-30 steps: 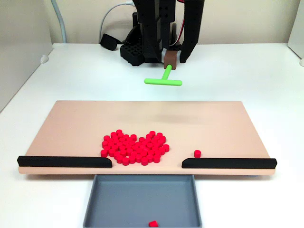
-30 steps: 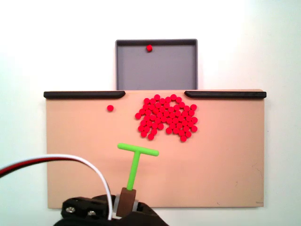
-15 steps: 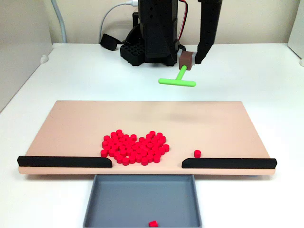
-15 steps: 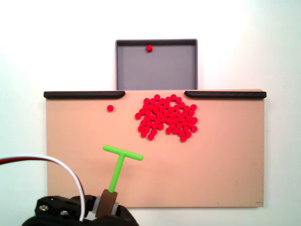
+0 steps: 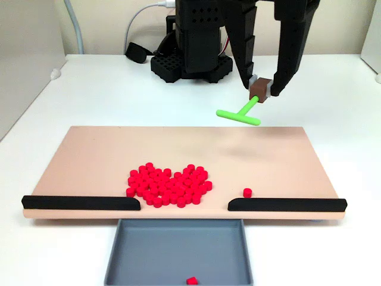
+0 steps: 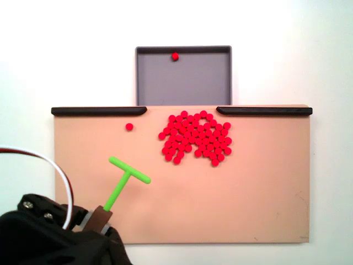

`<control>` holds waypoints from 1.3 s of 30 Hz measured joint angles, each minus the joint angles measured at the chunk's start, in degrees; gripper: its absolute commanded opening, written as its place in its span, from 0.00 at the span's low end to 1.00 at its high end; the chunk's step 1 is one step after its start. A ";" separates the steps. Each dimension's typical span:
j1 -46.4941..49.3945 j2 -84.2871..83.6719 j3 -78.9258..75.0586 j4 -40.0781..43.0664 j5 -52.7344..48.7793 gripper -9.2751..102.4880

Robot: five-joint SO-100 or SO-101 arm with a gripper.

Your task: Gather the left side granules

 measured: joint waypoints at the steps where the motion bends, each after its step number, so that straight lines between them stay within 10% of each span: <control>1: -0.35 -0.79 -0.53 0.00 2.11 0.08; 20: -4.04 -11.69 -13.54 0.44 45.88 0.08; 39: -5.54 -21.18 -25.75 0.53 51.94 0.08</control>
